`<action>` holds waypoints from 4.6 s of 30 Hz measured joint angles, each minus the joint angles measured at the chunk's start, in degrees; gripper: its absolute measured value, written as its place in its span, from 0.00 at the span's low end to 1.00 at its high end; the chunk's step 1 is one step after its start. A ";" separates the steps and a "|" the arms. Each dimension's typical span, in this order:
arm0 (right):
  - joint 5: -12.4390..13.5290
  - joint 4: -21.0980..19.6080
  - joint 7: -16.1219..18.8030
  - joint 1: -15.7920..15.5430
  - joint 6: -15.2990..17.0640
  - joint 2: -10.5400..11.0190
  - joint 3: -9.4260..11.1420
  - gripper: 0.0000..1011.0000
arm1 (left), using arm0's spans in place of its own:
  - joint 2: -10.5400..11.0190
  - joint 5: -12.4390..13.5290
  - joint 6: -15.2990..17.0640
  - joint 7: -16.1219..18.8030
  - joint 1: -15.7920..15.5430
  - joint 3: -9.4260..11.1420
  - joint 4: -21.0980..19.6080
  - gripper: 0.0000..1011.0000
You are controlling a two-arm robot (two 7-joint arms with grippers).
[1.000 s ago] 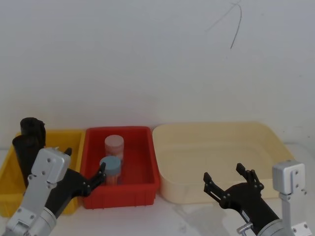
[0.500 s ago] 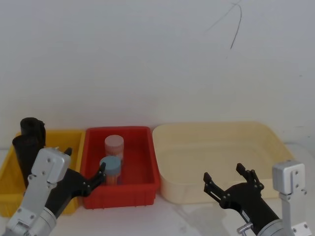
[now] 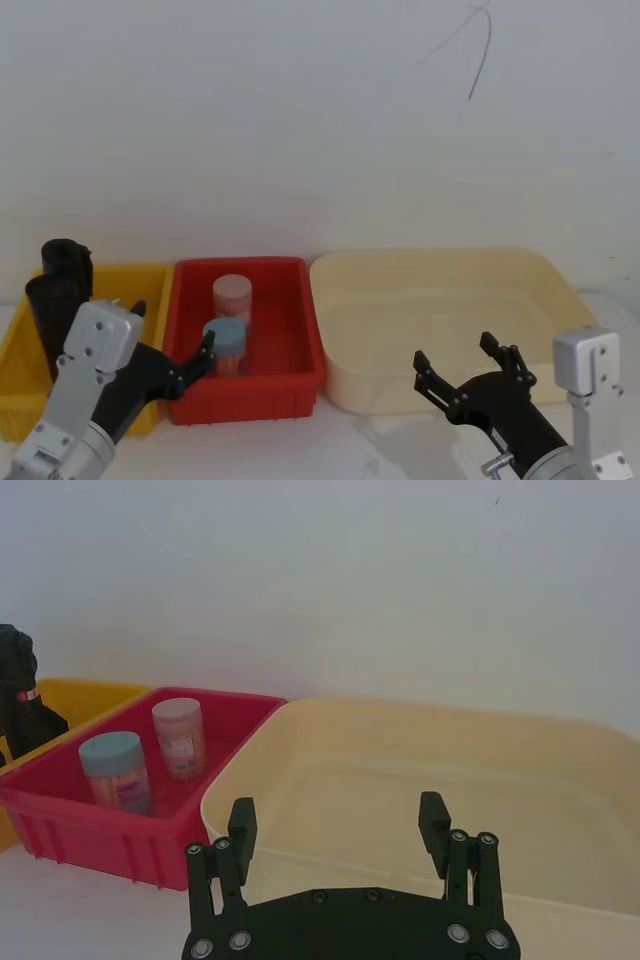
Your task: Pick up the garbage bag with the one hand and transfer it to the other hand.
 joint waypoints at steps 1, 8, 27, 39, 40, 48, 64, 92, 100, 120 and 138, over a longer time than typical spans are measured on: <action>0.01 0.00 0.00 0.00 0.00 0.00 0.00 0.99 | 0.00 0.00 0.00 0.00 0.00 0.00 0.00 0.99; 0.01 0.00 0.00 0.00 0.00 0.00 0.00 0.99 | 0.00 0.00 0.00 0.00 0.00 0.00 0.00 0.99; 0.00 0.00 0.00 0.00 0.00 0.00 0.00 0.99 | 0.00 0.00 0.00 0.00 0.00 0.00 0.00 0.99; 0.00 0.00 0.00 0.00 0.00 0.00 0.00 0.99 | 0.00 -0.01 0.00 0.00 0.00 0.00 0.00 0.99; 0.00 0.00 0.00 0.00 0.00 0.00 0.00 0.99 | 0.00 0.00 0.00 0.00 0.00 0.00 0.00 0.99; 0.00 0.00 0.00 0.00 0.00 0.00 0.00 0.99 | 0.00 0.00 0.00 0.00 0.00 0.00 0.00 0.99; -0.04 -0.04 0.01 0.00 0.04 -0.03 0.00 0.99 | 0.12 -0.10 0.08 -0.16 0.07 -0.24 -0.26 0.99; -0.46 -4.18 3.03 5.78 9.99 -2.37 -4.79 0.99 | 6.08 -6.13 13.15 1.36 10.77 -10.81 -19.46 0.99; -2.59 -2.24 3.59 9.09 11.48 -4.15 -7.81 0.99 | 8.10 -8.46 15.51 1.34 14.64 -15.92 -22.01 0.99; -7.62 3.77 3.85 15.63 11.84 -8.30 -13.05 0.99 | 8.12 -13.17 10.50 -3.51 16.56 -22.42 -18.02 0.99; -10.71 9.12 4.14 19.54 12.49 -10.78 -15.06 0.99 | 5.58 -15.02 6.62 -6.97 12.32 -23.35 -8.78 0.99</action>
